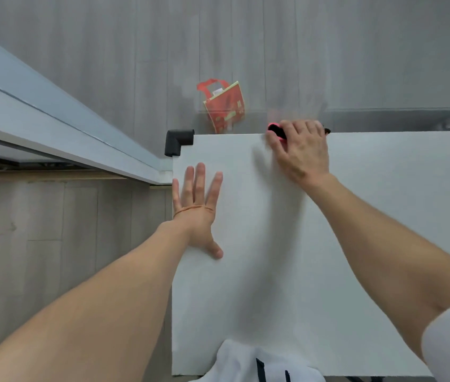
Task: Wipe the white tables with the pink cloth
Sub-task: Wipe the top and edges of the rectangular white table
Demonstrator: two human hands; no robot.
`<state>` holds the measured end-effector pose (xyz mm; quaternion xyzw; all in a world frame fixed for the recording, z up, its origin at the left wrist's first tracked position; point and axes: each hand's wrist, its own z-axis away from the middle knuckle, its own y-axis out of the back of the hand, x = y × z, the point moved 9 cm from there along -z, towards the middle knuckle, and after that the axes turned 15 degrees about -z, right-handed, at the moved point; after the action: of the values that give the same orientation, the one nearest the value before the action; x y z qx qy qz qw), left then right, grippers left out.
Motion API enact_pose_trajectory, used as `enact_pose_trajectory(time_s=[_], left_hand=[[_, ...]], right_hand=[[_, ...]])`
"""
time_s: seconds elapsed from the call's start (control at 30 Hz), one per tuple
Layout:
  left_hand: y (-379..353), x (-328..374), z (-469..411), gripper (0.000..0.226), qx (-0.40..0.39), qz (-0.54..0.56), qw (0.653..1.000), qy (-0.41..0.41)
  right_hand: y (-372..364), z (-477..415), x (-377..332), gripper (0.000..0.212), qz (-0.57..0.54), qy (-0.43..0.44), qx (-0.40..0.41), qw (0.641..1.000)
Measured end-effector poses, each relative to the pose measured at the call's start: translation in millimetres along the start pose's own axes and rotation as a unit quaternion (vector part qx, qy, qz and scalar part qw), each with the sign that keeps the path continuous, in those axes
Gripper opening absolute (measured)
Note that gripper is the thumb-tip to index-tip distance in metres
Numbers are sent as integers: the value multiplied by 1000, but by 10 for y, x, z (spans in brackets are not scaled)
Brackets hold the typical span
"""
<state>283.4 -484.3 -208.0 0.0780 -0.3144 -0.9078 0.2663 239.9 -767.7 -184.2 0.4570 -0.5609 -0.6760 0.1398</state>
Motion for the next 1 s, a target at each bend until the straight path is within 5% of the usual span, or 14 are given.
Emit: enact_pose_trajectory(time_s=[0.2, 0.33, 0.47, 0.53, 0.7, 1.0], left_hand=[[-22, -4, -3, 187, -40, -33, 998, 21], [12, -1, 13, 191, -14, -7, 1000, 11], [8, 4, 15, 188, -8, 4, 1000, -3], [-6, 2, 12, 188, -13, 3, 1000, -4], [-40, -18, -8, 184, -49, -44, 997, 27], [20, 4, 39, 188, -14, 7, 1000, -2]], right_hand=[[-841, -65, -1607, 30, -101, 111, 8, 989], [-571, -9, -1103, 33, -82, 178, 7, 981], [8, 92, 7, 40, -44, 49, 54, 996], [-127, 79, -158, 39, -26, -10, 86, 996], [-816, -11, -1635, 39, -122, 82, 0, 989], [-140, -1, -517, 30, -127, -74, 132, 980]])
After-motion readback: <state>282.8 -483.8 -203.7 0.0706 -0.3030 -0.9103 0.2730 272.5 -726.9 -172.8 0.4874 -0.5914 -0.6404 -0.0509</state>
